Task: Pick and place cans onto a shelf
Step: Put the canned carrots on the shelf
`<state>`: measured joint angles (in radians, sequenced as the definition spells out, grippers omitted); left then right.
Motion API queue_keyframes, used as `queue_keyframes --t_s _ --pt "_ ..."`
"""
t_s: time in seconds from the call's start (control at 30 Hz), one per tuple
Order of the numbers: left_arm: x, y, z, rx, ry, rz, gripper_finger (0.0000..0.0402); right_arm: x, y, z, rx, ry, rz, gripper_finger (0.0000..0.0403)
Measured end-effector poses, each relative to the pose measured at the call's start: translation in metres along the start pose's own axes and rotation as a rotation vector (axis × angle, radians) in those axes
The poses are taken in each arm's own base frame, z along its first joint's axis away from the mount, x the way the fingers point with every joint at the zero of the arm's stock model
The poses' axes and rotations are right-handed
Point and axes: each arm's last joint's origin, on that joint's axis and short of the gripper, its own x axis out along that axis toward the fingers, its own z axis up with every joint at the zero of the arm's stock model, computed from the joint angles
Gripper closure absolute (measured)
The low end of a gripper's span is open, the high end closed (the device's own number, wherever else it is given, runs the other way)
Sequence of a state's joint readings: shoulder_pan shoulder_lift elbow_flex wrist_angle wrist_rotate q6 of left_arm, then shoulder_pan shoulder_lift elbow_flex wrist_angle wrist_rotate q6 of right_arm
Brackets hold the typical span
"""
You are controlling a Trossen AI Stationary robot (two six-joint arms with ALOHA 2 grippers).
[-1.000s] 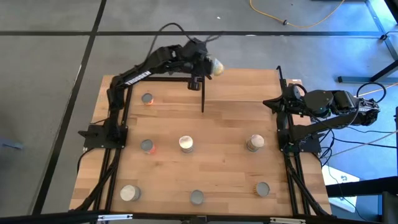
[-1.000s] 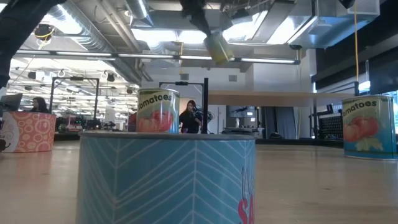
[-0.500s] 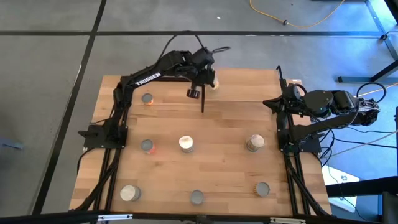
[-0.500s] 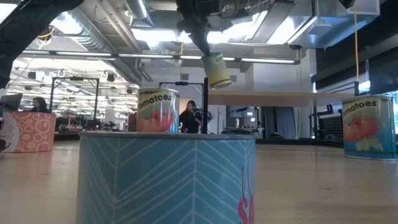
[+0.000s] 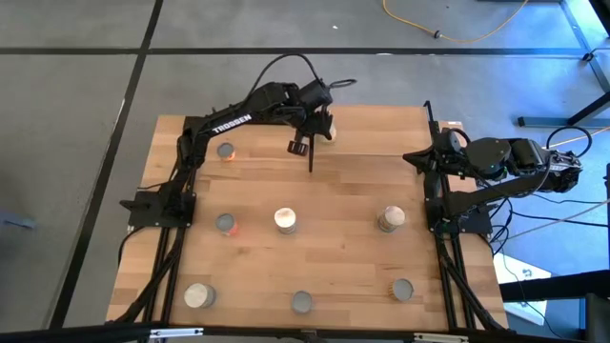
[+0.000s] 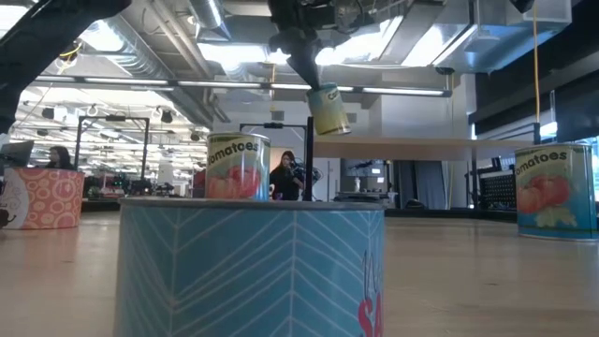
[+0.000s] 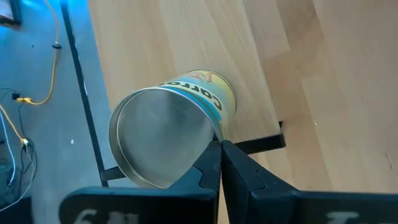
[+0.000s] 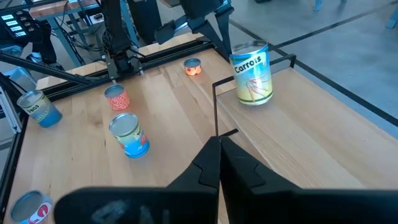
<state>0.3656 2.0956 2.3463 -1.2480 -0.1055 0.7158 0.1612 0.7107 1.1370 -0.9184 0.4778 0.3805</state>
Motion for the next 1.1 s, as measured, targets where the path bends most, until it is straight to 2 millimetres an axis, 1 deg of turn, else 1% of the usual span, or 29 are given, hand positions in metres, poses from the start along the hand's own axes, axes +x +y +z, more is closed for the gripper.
queue_keyframes --t_s 0.27,0.5,0.73,1.0,1.1 --pt "0.000 0.000 0.001 -0.033 -0.008 0.001 0.0401 0.000 0.000 0.000 0.000 0.000 0.000 0.0395" --pt "0.000 0.001 0.005 -0.033 -0.032 0.041 0.0401 0.000 0.000 0.000 0.000 0.000 0.001 0.0395" --pt "-0.001 0.000 0.006 -0.029 -0.029 0.048 0.0382 0.000 0.000 0.000 0.000 0.001 0.002 0.0395" --pt "-0.001 -0.001 0.010 -0.024 -0.030 0.069 0.0391 0.000 0.000 0.000 0.000 0.001 0.002 0.0395" --pt "-0.002 -0.002 0.012 -0.018 -0.016 0.117 0.0393 0.000 0.000 0.000 0.000 0.001 0.003 0.0395"
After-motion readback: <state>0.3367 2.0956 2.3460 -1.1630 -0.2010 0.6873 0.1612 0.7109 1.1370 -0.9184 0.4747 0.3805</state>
